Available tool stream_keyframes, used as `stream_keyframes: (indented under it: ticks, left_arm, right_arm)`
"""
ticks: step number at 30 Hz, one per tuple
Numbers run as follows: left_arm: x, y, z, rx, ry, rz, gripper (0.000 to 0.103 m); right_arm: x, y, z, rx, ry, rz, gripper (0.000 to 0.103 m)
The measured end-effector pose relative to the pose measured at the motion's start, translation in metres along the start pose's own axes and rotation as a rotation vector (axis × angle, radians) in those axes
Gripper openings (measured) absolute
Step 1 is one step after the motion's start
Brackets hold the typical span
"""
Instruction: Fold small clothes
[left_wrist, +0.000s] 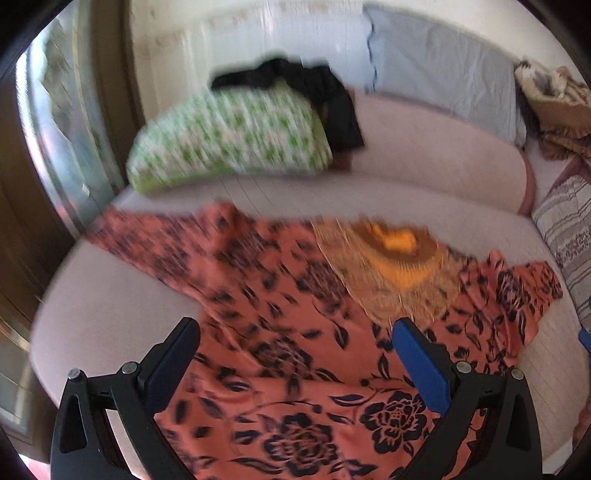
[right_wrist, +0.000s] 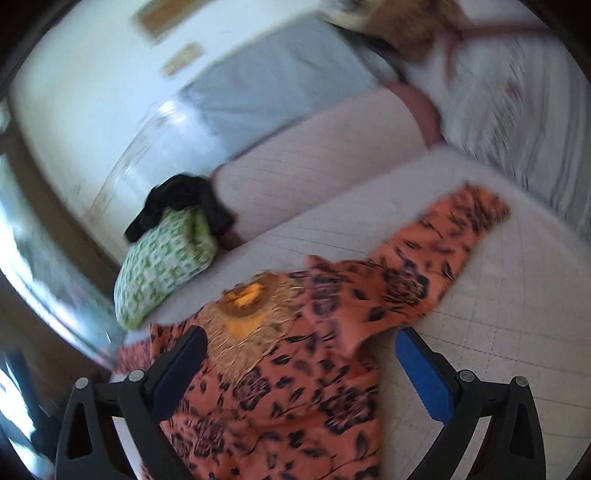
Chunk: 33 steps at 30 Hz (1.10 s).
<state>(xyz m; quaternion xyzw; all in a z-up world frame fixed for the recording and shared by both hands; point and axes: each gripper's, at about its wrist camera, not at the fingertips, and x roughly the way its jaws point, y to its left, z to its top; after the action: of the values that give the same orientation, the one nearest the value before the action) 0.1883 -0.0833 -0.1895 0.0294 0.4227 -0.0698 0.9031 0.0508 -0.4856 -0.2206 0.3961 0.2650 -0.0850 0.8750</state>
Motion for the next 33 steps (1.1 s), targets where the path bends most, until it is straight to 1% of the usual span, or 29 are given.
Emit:
stream_keyframes:
  ticks: [2,3,5,6,8,9,10,11,12,13,14,15,17,18,19,20,21,22,25,27,29,31,33]
  left_arm:
    - [0.043,-0.008,-0.007,-0.01,0.091,0.008,0.103]
    - [0.058,-0.012,-0.011,-0.014,0.112,0.012,0.103]
    - [0.079,-0.014,-0.018,-0.018,0.124,0.003,0.103]
    - [0.085,-0.015,-0.021,-0.013,0.127,0.001,0.103]
    - [0.1,-0.018,-0.027,0.011,0.132,0.003,0.103]
    - [0.105,-0.019,-0.028,0.019,0.141,0.01,0.103]
    - [0.11,-0.02,-0.029,0.02,0.152,0.016,0.103]
    - [0.113,-0.02,-0.028,0.014,0.156,0.014,0.103]
    - [0.116,-0.018,-0.026,0.005,0.157,0.008,0.103]
    - [0.116,-0.017,-0.025,-0.002,0.152,0.005,0.103]
    - [0.117,-0.017,-0.023,-0.005,0.147,0.008,0.103]
    - [0.118,-0.017,-0.022,-0.007,0.143,0.013,0.103]
    - [0.117,-0.014,-0.019,-0.017,0.142,0.016,0.103]
    - [0.116,-0.012,-0.017,-0.025,0.14,0.015,0.103]
    - [0.117,-0.008,-0.014,-0.031,0.138,0.016,0.103]
    - [0.117,-0.004,-0.012,-0.039,0.133,0.02,0.103]
    - [0.115,0.0,-0.01,-0.047,0.127,0.024,0.103]
    - [0.112,0.005,-0.008,-0.059,0.119,0.03,0.103]
    - [0.102,0.022,-0.001,-0.103,0.087,0.042,0.103]
    - [0.095,0.036,0.003,-0.134,0.066,0.048,0.103]
    - [0.085,0.052,0.005,-0.169,0.04,0.056,0.103]
    - [0.074,0.069,0.005,-0.205,0.016,0.071,0.103]
    - [0.066,0.088,0.006,-0.25,-0.007,0.089,0.103]
  right_arm:
    - [0.018,-0.058,0.014,0.189,0.006,0.002,0.102]
    - [0.027,-0.086,0.023,0.284,0.007,0.011,0.102]
    - [0.043,-0.126,0.035,0.411,0.008,0.014,0.099]
    - [0.051,-0.138,0.042,0.443,-0.005,0.009,0.097]
    - [0.068,-0.159,0.056,0.462,-0.019,-0.052,0.088]
    - [0.08,-0.169,0.061,0.478,-0.009,-0.087,0.086]
    - [0.089,-0.176,0.065,0.502,0.006,-0.099,0.08]
    - [0.097,-0.179,0.072,0.503,-0.014,-0.099,0.079]
    - [0.102,-0.175,0.081,0.477,-0.04,-0.103,0.079]
    - [0.109,-0.171,0.089,0.45,-0.039,-0.109,0.078]
    - [0.119,-0.167,0.095,0.42,-0.023,-0.128,0.067]
    - [0.128,-0.166,0.1,0.402,-0.013,-0.157,0.059]
    - [0.138,-0.166,0.105,0.377,-0.034,-0.201,0.038]
    - [0.141,-0.166,0.108,0.373,-0.045,-0.212,0.032]
    - [0.142,-0.167,0.108,0.373,-0.053,-0.224,0.022]
    - [0.14,-0.164,0.108,0.37,-0.063,-0.237,0.016]
    - [0.137,-0.159,0.11,0.364,-0.079,-0.231,0.014]
    - [0.132,-0.154,0.108,0.348,-0.1,-0.215,0.011]
    - [0.113,-0.114,0.115,0.277,-0.152,-0.134,0.009]
    - [0.103,-0.079,0.118,0.236,-0.166,-0.064,0.01]
    - [0.096,-0.035,0.113,0.186,-0.157,0.009,0.01]
    - [0.092,0.012,0.098,0.109,-0.132,0.073,0.01]
    - [0.098,0.064,0.083,0.035,-0.088,0.145,0.01]
